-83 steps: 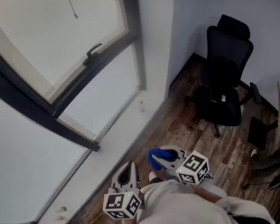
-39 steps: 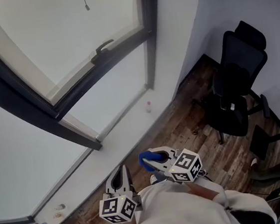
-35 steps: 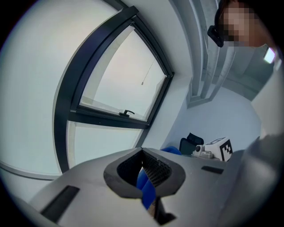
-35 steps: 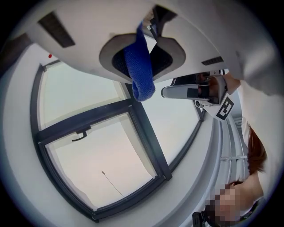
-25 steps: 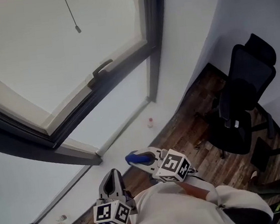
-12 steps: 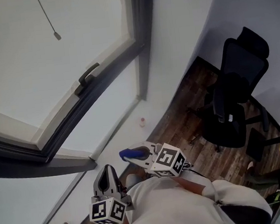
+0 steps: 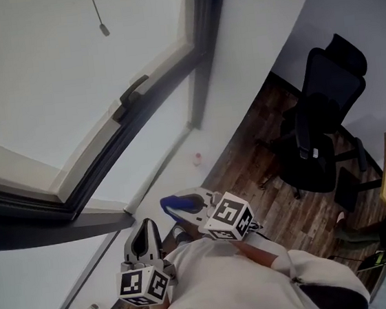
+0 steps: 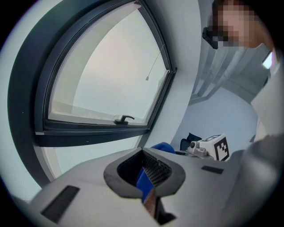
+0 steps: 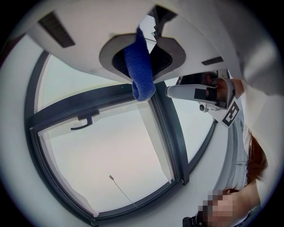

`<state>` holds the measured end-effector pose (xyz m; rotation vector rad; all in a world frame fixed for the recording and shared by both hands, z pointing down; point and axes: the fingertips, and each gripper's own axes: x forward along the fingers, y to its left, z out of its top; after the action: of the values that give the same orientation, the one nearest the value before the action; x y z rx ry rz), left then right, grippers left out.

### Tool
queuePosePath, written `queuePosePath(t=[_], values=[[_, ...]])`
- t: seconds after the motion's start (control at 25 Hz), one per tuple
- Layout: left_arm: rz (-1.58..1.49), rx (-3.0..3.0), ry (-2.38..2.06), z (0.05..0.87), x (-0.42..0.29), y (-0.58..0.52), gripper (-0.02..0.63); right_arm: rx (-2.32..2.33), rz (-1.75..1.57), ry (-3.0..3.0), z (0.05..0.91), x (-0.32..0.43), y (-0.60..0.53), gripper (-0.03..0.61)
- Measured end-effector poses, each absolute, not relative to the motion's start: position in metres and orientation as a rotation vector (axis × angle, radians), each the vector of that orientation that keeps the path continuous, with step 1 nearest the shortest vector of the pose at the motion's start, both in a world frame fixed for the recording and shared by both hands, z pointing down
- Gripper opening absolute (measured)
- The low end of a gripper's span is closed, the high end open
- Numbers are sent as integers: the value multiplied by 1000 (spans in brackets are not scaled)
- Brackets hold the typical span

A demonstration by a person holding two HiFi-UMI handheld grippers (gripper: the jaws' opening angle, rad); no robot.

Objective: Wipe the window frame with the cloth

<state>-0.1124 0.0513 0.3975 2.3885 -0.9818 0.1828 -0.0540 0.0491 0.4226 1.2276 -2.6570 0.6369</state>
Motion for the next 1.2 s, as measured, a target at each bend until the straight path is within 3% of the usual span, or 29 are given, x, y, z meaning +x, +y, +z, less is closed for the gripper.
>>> queuePosePath(t=[0.64, 0.92, 1.2], values=[[203, 2333, -1051, 415, -191, 20, 5, 1140, 555, -2679, 427, -137, -11, 49], [144, 2287, -1153, 411, -220, 13, 5, 888, 265, -2689, 415, -223, -73, 49], [120, 2205, -1287, 414, -264, 24, 5, 735, 227, -2597, 457, -297, -118, 49]])
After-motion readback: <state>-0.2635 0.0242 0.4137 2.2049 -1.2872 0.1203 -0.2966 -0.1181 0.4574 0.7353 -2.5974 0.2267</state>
